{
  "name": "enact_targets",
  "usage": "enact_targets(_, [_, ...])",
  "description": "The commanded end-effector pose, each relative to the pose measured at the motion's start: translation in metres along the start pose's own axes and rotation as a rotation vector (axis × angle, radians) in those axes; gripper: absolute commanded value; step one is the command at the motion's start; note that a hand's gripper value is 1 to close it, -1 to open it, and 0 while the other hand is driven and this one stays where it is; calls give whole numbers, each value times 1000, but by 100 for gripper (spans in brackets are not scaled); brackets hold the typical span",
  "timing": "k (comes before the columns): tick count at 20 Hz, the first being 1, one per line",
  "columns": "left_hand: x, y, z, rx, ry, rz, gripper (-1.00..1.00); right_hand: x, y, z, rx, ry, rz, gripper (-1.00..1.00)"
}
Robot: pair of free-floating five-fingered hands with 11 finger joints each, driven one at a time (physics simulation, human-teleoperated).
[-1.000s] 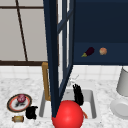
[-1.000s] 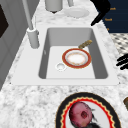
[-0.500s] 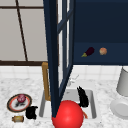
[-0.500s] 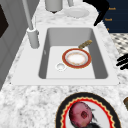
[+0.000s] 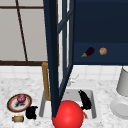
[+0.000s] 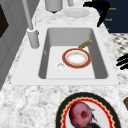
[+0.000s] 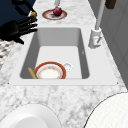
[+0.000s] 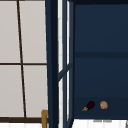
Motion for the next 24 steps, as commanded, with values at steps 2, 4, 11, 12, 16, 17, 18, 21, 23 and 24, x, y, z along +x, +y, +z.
enact_targets(2, [0, 0, 0, 0, 0, 0, 0, -5, -2, -1, 57, -21, 132, -100])
enact_targets(4, [0, 0, 0, 0, 0, 0, 0, -7, -1, -4, 70, -29, 171, -100])
enact_targets(11, [0, 0, 0, 0, 0, 0, 0, -7, 0, -5, 110, -64, 283, -100])
enact_targets(12, [0, 0, 0, 0, 0, 0, 0, -7, -1, -4, 123, -65, 296, -100])
enact_targets(16, [0, 0, 0, 0, 0, 0, 0, -7, -1, -4, 149, -81, 362, -100])
enact_targets(17, [0, 0, 0, 0, 0, 0, 0, -6, -1, -3, 160, -85, 377, -100])
enact_targets(18, [0, 0, 0, 0, 0, 0, 0, -7, -4, -7, 192, -78, 386, -100])
enact_targets(21, [0, 0, 0, 0, 0, 0, 0, -6, 0, -7, 154, -73, 320, -100])
enact_targets(23, [0, 0, 0, 0, 0, 0, 0, -6, -1, -8, 159, -70, 315, -100])
enact_targets(24, [0, 0, 0, 0, 0, 0, 0, -4, 2, -8, 152, -41, 328, -100])
